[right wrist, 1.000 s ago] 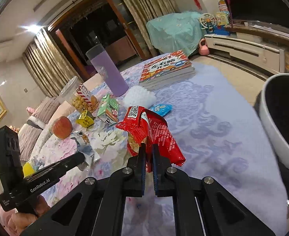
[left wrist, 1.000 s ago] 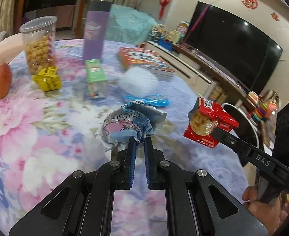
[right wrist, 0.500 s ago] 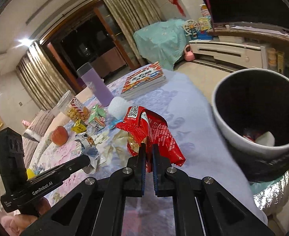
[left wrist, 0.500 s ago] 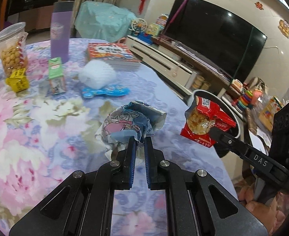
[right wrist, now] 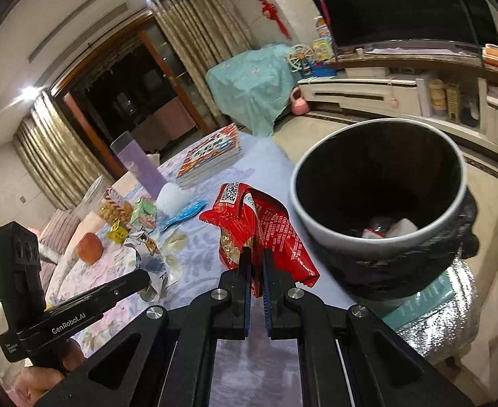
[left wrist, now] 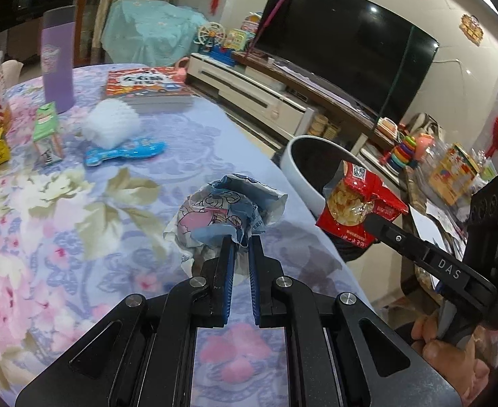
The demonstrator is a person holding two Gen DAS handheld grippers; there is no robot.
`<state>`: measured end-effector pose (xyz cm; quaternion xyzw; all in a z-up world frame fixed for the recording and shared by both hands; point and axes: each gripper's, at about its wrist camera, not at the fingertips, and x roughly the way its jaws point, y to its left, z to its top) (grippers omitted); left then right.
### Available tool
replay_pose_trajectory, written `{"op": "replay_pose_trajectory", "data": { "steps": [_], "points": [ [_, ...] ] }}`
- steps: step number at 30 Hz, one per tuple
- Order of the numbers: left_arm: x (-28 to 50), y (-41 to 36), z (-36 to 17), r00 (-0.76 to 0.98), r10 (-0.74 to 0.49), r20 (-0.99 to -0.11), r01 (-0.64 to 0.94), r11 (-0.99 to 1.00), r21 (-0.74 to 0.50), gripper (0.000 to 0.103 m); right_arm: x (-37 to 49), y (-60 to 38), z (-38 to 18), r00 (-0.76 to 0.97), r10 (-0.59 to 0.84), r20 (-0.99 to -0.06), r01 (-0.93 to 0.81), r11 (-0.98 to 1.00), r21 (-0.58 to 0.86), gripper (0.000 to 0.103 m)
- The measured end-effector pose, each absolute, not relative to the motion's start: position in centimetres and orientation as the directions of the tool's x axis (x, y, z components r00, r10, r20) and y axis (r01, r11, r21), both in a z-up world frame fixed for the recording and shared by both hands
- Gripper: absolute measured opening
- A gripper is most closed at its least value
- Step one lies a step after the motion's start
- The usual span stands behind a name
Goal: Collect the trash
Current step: 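Carry the wrapper and red snack bag in both tools over the trash bin, then open the left tool dropping the wrapper while the right tool drops the red bag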
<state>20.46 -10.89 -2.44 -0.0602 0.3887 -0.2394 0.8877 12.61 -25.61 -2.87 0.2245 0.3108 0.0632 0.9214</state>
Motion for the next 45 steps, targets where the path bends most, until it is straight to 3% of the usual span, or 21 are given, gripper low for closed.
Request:
{"op": "replay_pose_trajectory", "data": {
  "steps": [45],
  "points": [
    [24.9,-27.1,-0.5,0.492,-0.533,-0.689,0.583,0.789,-0.194,0.008,13.8,-36.4,-1.6,0.82,0.107,-0.562,0.171,0.892,0.419,0.006]
  ]
}}
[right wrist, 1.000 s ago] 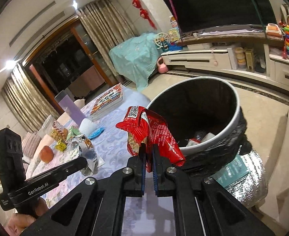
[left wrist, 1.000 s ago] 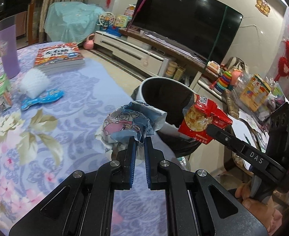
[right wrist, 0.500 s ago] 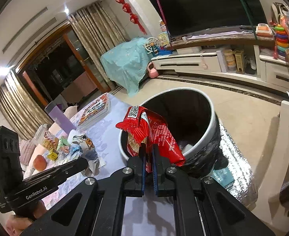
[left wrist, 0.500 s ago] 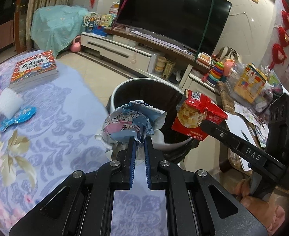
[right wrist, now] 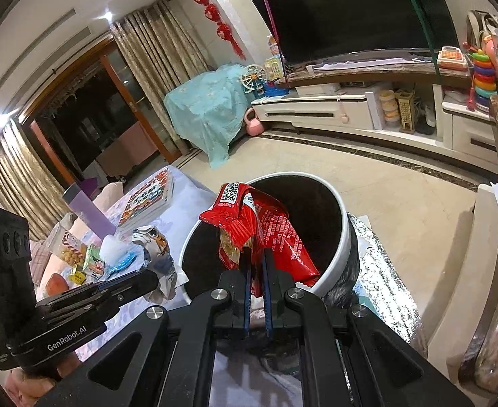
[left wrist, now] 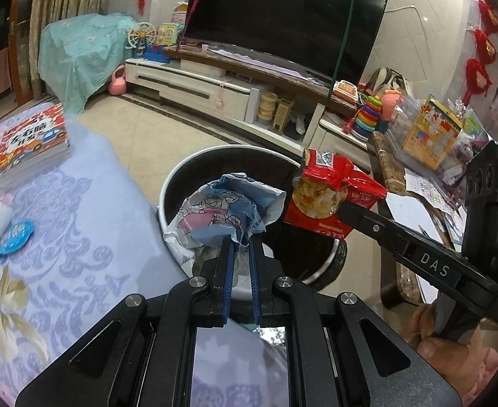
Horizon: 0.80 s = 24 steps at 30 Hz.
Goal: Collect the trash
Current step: 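Open the left tool dropping the wrapper while the right tool drops the red bag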
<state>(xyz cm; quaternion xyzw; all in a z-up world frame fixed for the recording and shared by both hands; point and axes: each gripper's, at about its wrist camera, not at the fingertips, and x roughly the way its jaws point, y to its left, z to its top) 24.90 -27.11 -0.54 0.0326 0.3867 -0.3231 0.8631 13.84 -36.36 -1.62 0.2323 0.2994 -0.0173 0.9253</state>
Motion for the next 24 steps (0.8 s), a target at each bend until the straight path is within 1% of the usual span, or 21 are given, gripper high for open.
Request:
{"op": "replay_pose_trajectory", "data": {
  "steps": [18,19,20,22,24],
  "points": [
    [26.6,-29.1,-1.6,0.464,-0.522,-0.716,0.583,0.788,-0.196,0.009,15.7,-38.0,-2.4,0.795,0.11,-0.597,0.192,0.887,0.421,0.008],
    [26.6,-29.1,-1.6,0.465,-0.52,-0.716,0.582,0.789,-0.195,0.013,15.8,-38.1,-2.4,0.794,0.112,-0.598,0.192,0.887,0.421,0.009],
    [26.6,-29.1,-1.6,0.464,-0.521,-0.717,0.582,0.789,-0.197,0.015,15.9,-38.1,-2.4,0.793,0.113,-0.599,0.192,0.886,0.422,0.01],
    [26.6,-29.1,-1.5,0.465,-0.519,-0.717,0.579,0.791,-0.197,0.028,16.1,-38.1,-2.4,0.79,0.118,-0.602,0.191,0.885,0.425,0.011],
    [26.4,-28.8,-1.4,0.475,-0.516,-0.713,0.575,0.795,-0.192,0.036,16.1,-38.3,-2.4,0.788,0.123,-0.604,0.194,0.88,0.433,0.011]
  ]
}}
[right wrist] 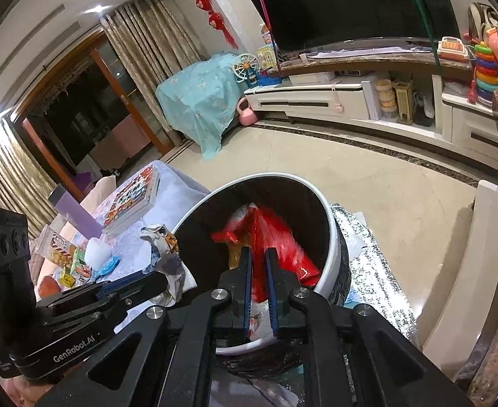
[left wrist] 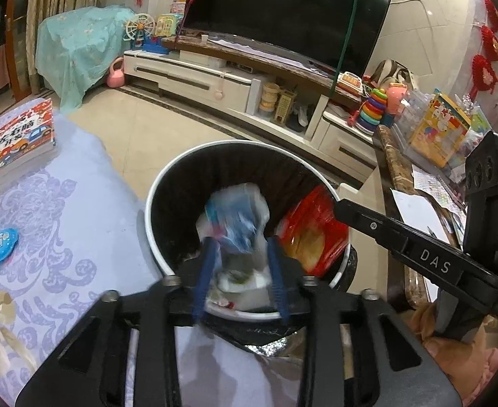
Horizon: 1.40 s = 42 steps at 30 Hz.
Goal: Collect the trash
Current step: 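Open the left tool dropping the wrapper while the right tool drops the red bag, then move both open tools back to the table toward the yellow packet and blue package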
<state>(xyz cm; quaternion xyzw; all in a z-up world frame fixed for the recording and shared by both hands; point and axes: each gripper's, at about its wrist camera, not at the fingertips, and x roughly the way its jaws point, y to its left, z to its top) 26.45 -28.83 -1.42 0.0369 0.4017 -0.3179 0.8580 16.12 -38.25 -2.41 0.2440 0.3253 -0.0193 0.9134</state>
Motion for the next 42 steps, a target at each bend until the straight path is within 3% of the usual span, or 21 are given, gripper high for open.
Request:
{"op": "replay_pose_trajectory", "data": {
  "steps": [2,5,7,10,12,14,42],
  "points": [
    [26.3,-28.4,-1.3,0.482,-0.516,-0.708,0.572,0.798,-0.192,0.04,16.0,-38.4,-2.4,0.788,0.126,-0.602,0.196,0.876,0.44,0.012],
    [25.9,-27.5,-1.4,0.489,-0.514,-0.705,0.561,0.804,-0.197,0.043,15.8,-38.5,-2.3,0.793,0.123,-0.596,0.2,0.872,0.446,0.022],
    [25.6,-26.7,-1.5,0.494,-0.511,-0.703,0.551,0.81,-0.202,0.045,15.5,-38.4,-2.2,0.798,0.12,-0.591,0.202,0.87,0.45,0.038],
    [24.9,-25.4,-1.8,0.507,-0.5,-0.702,0.531,0.823,-0.203,0.048,15.2,-38.0,-1.9,0.804,0.124,-0.581,0.195,0.869,0.455,0.052],
    [24.5,-24.6,-1.9,0.516,-0.492,-0.701,0.514,0.833,-0.206,0.05,15.0,-37.6,-1.8,0.809,0.135,-0.573,0.185,0.866,0.465,0.077],
    [24.1,-23.3,-2.2,0.526,-0.483,-0.7,0.494,0.843,-0.21,0.052,14.7,-37.3,-1.8,0.814,0.142,-0.563,0.177,0.863,0.473,0.089],
    [20.6,-5.4,-4.7,0.641,-0.305,-0.704,0.161,0.951,-0.265,0.058,14.4,-24.5,-2.9,0.766,0.303,-0.566,-0.006,0.885,0.466,0.097]
  ]
}}
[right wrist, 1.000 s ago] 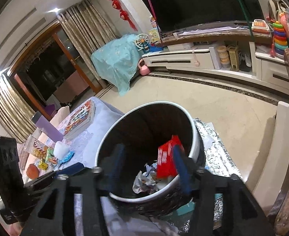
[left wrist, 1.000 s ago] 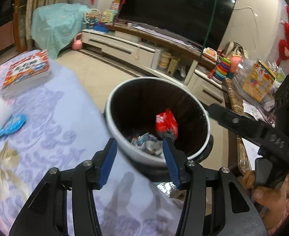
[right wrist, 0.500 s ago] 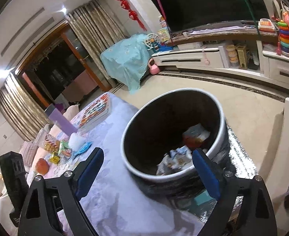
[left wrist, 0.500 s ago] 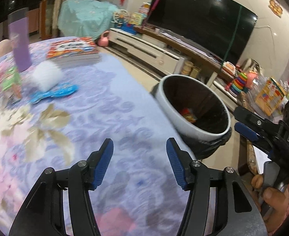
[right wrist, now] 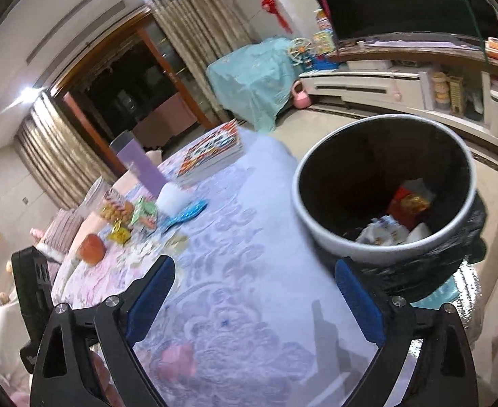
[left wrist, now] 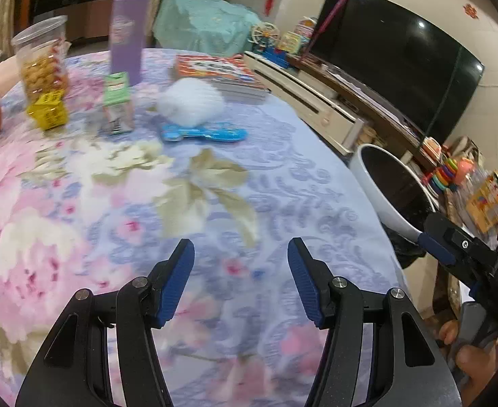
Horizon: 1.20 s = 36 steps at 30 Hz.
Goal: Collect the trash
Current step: 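Move both open tools back to the table toward the yellow packet and blue package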
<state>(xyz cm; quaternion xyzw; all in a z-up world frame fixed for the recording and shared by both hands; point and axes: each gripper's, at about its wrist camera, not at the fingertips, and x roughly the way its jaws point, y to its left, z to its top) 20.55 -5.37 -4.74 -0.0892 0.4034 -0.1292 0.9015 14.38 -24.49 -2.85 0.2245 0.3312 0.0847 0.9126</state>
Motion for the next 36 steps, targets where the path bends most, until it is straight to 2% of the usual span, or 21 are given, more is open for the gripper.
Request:
{"op": "replay_pose_trajectory", "data": {
  "steps": [36],
  "points": [
    [22.6,6.7,-6.1,0.67,-0.159,-0.726,-0.047,0.966,-0.255,0.06,19.9,-14.0,-4.2,0.687,0.424,-0.59,-0.157,0.88,0.449,0.097]
  ]
}}
